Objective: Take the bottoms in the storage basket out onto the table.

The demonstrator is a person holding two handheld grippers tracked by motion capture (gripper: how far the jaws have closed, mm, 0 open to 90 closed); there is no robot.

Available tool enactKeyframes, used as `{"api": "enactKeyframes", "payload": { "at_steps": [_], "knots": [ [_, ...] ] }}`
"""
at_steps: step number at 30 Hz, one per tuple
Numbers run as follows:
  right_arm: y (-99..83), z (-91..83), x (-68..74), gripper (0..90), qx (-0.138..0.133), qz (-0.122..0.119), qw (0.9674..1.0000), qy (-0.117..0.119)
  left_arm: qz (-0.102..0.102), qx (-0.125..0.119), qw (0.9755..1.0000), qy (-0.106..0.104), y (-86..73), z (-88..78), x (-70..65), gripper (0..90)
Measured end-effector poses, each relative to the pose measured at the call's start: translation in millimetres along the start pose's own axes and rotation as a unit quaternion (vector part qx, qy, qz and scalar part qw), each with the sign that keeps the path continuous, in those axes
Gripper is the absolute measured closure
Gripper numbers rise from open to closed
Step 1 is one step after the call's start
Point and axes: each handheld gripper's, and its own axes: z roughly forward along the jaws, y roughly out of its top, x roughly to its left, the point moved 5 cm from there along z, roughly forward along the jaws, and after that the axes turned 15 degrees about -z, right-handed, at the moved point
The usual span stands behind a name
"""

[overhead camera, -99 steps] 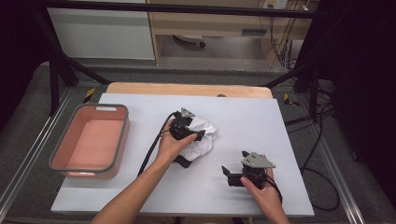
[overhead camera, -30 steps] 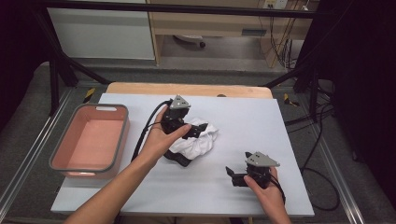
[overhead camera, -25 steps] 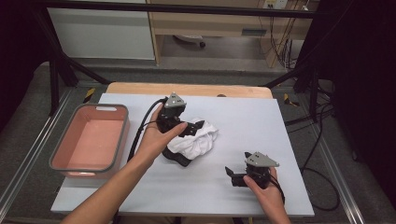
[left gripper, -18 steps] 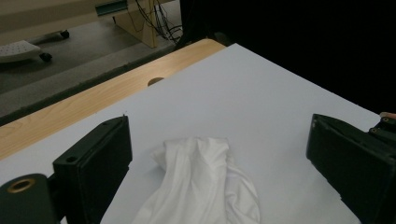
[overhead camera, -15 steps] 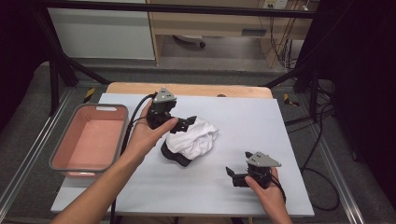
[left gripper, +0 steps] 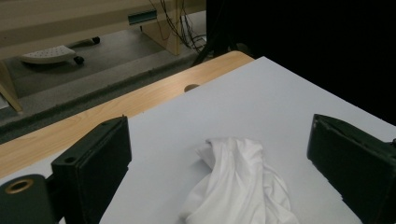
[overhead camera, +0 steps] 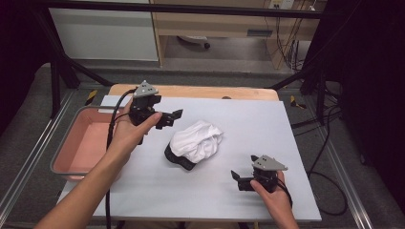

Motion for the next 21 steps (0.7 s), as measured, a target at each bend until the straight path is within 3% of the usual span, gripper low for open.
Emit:
{"api": "enactKeyframes", "payload": {
  "at_steps": [11, 17, 21],
  "knots": [
    [-1.5, -1.2, -0.2, 5.1, 0.005, 0.001, 1.0000, -0.006, -0.023, -0.016, 0.9996, 0.006, 1.4, -23.0, 22.8, 4.7],
    [-1.0, 0.9, -1.0, 5.1, 0.002, 0.004, 1.0000, -0.005, -0.032, -0.020, 0.9989, 0.025, -5.4, -34.0, 45.1, 5.3],
    [-0.4, -0.6, -0.5, 5.2, 0.001, 0.001, 1.0000, -0.002, -0.052, -0.025, 0.9976, 0.038, -11.9, -43.5, 59.6, 5.5]
  ]
}}
